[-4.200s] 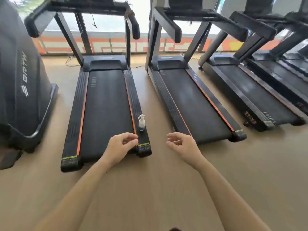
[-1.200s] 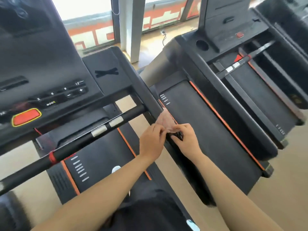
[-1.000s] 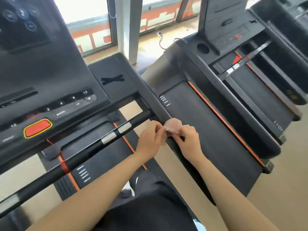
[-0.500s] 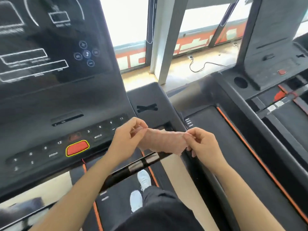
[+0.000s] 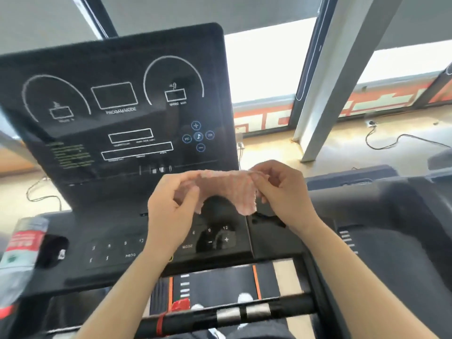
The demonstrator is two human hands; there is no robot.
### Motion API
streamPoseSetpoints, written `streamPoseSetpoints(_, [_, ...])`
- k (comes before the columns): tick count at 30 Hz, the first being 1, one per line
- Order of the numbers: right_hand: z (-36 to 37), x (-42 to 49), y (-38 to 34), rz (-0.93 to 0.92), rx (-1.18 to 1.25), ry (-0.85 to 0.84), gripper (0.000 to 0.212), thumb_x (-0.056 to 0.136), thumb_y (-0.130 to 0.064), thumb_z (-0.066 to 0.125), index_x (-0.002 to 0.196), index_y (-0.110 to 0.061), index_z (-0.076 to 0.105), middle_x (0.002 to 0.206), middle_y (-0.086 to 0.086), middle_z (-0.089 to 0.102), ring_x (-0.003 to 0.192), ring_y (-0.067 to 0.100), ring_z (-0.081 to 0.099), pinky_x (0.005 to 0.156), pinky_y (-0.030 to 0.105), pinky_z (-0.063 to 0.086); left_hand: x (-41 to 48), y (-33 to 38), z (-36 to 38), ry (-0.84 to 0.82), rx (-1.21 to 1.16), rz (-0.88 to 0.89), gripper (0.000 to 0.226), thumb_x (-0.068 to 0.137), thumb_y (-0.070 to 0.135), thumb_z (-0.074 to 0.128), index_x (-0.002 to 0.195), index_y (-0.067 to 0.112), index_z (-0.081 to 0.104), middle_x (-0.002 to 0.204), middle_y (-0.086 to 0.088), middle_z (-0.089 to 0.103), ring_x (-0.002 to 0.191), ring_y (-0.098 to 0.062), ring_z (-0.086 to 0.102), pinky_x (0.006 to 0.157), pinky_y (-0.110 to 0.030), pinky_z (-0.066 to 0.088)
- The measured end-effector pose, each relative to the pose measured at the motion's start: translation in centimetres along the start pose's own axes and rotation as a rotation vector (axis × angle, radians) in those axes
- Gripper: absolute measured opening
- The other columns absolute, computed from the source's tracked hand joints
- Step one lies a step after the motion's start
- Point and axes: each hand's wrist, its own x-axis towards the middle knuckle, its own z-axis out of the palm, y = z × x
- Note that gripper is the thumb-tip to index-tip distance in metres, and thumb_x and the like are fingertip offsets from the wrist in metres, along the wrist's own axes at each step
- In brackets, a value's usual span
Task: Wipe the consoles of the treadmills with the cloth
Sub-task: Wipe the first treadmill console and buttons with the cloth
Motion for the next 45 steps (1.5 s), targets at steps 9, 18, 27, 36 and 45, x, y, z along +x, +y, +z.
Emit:
streamPoseSetpoints(9, [4.4, 8.1, 2.5, 0.024, 0.031, 0.178, 0.016, 0.088, -0.012, 0.068, 0.087, -0.027, 0.073, 0.081, -0.011, 0.074, 0.076, 0.011, 0.071, 0.075, 0.03, 0.059, 5.8, -4.4, 4.5, 0.114, 0.461, 0.032, 0.048, 0.089, 0.026, 0.066, 0.137, 0.021, 0.064, 0.121, 0.003, 0.062, 0.107, -0.02, 0.046, 0.083, -0.04, 0.052])
streamPoseSetpoints(18, [4.1, 9.4, 6.5, 0.04, 0.032, 0.122, 0.019, 0.091, -0.009, 0.07, 0.088, -0.028, 0.073, 0.084, -0.016, 0.074, 0.087, 0.001, 0.067, 0.078, 0.01, 0.05, 4.7, -6.0, 11.8, -0.027, 0.527, 0.059, 0.093, 0.093, 0.04, 0.066, 0.164, 0.021, 0.01, 0.17, -0.007, 0.001, 0.151, -0.039, 0.018, 0.119, -0.055, 0.028])
streamPoseSetpoints(27, [2.0, 9.3, 9.7, 0.247, 0.259, -0.068, 0.015, 0.094, -0.024, 0.072, 0.109, -0.02, 0.074, 0.104, 0.002, 0.077, 0.097, 0.019, 0.074, 0.092, 0.047, 0.061, 9.1, -10.4, 10.2, -0.111, 1.019, 0.765, 0.06, 0.101, 0.062, 0.04, 0.157, 0.038, 0.035, 0.166, 0.007, 0.024, 0.138, -0.047, 0.026, 0.11, -0.058, 0.032])
streamPoseSetpoints(36, [3.7, 8.0, 11.0, 0.129, 0.111, -0.082, 0.079, 0.088, -0.023, 0.079, 0.154, -0.035, 0.037, 0.116, -0.011, 0.07, 0.103, 0.004, 0.07, 0.086, 0.02, 0.058, 13.4, -8.8, 8.8, -0.155, 0.975, 0.786, 0.074, 0.091, 0.074, 0.047, 0.157, 0.044, 0.032, 0.166, 0.007, 0.022, 0.151, -0.045, 0.01, 0.106, -0.062, 0.019])
streamPoseSetpoints(45, [6.4, 9.6, 8.2, -0.135, -0.022, 0.022, 0.093, 0.09, -0.02, 0.077, 0.151, -0.058, 0.019, 0.139, -0.015, 0.051, 0.122, -0.002, 0.056, 0.096, 0.019, 0.052, 18.7, -3.5, 6.1, 0.109, 0.954, 0.605, 0.08, 0.09, 0.082, 0.044, 0.159, 0.043, 0.031, 0.172, -0.006, 0.021, 0.154, -0.053, 0.015, 0.117, -0.07, 0.012])
